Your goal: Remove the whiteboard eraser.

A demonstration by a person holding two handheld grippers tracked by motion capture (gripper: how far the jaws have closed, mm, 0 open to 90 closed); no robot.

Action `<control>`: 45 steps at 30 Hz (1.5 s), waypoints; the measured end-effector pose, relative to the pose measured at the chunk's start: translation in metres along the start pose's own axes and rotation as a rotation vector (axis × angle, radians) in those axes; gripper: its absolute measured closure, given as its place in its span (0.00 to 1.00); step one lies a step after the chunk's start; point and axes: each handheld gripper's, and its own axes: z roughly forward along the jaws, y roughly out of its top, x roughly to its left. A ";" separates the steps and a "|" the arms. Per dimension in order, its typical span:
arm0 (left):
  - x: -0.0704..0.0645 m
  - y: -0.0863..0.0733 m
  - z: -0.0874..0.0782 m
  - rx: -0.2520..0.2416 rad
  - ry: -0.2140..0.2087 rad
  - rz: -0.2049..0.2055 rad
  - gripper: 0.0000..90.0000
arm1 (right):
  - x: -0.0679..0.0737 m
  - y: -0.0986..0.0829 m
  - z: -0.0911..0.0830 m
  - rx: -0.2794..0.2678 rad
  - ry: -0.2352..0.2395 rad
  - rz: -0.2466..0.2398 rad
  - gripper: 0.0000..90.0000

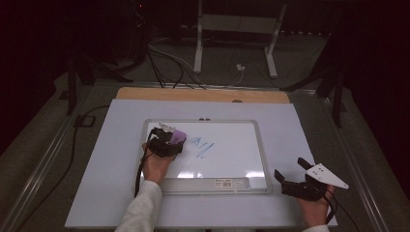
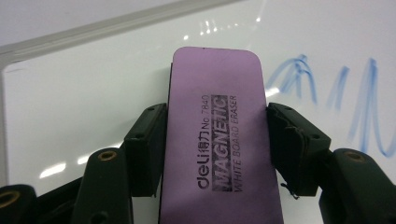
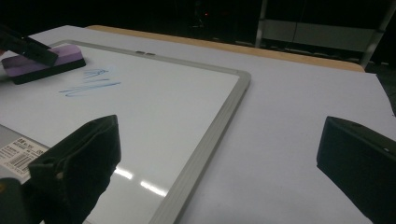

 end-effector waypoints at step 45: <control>-0.019 -0.008 -0.008 0.015 -0.020 0.028 0.47 | -0.001 0.000 -0.001 -0.003 -0.004 0.003 0.00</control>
